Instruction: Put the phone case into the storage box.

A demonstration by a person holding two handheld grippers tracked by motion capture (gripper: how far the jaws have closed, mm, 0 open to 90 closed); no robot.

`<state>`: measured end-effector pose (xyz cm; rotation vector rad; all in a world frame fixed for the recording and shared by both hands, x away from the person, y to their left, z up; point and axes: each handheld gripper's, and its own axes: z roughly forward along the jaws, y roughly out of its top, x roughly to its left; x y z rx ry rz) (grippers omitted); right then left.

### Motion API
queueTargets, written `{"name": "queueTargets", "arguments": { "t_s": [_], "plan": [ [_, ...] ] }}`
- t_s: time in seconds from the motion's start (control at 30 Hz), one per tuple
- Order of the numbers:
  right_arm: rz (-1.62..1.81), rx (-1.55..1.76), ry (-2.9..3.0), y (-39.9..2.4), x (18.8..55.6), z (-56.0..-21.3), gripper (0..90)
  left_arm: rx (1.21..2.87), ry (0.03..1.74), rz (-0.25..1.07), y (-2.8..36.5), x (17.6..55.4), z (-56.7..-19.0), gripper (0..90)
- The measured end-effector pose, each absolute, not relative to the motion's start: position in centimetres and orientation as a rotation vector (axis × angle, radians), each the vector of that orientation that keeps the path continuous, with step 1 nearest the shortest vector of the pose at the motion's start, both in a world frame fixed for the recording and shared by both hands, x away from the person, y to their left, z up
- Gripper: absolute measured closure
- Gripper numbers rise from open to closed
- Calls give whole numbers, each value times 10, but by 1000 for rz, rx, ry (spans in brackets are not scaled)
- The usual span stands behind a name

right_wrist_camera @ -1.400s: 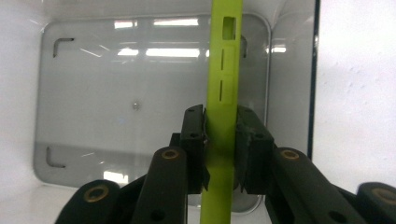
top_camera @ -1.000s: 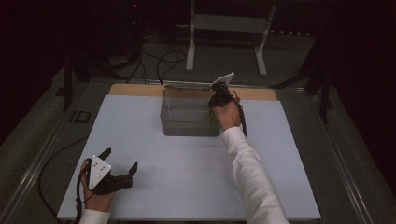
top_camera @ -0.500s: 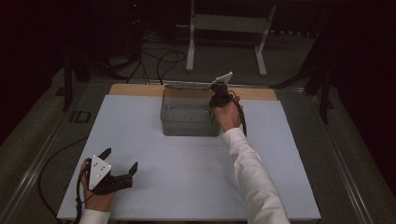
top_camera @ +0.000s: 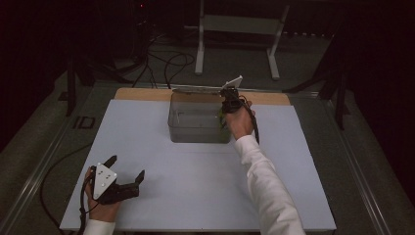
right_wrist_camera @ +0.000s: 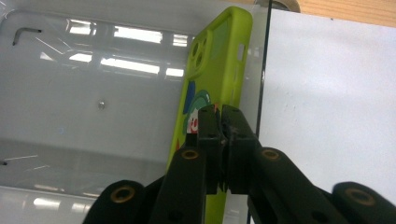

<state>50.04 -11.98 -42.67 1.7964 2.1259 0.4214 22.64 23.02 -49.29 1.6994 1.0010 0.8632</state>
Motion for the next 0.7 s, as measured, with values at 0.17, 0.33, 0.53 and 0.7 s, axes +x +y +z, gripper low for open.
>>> {"name": "queueTargets", "arguments": {
  "t_s": [0.17,0.33,0.53,0.7],
  "plan": [
    [481,1790,2125,-124,497,-422,888,1699,1001,862,230,227,-493,4],
    [627,1770,2149,-129,492,-413,826,1702,997,862,229,226,-493,4],
    [798,1692,2157,-136,479,-406,688,1700,998,863,229,226,-493,4],
    [919,1554,2121,-141,465,-402,537,1702,996,861,229,226,-493,4]
  ]
}}
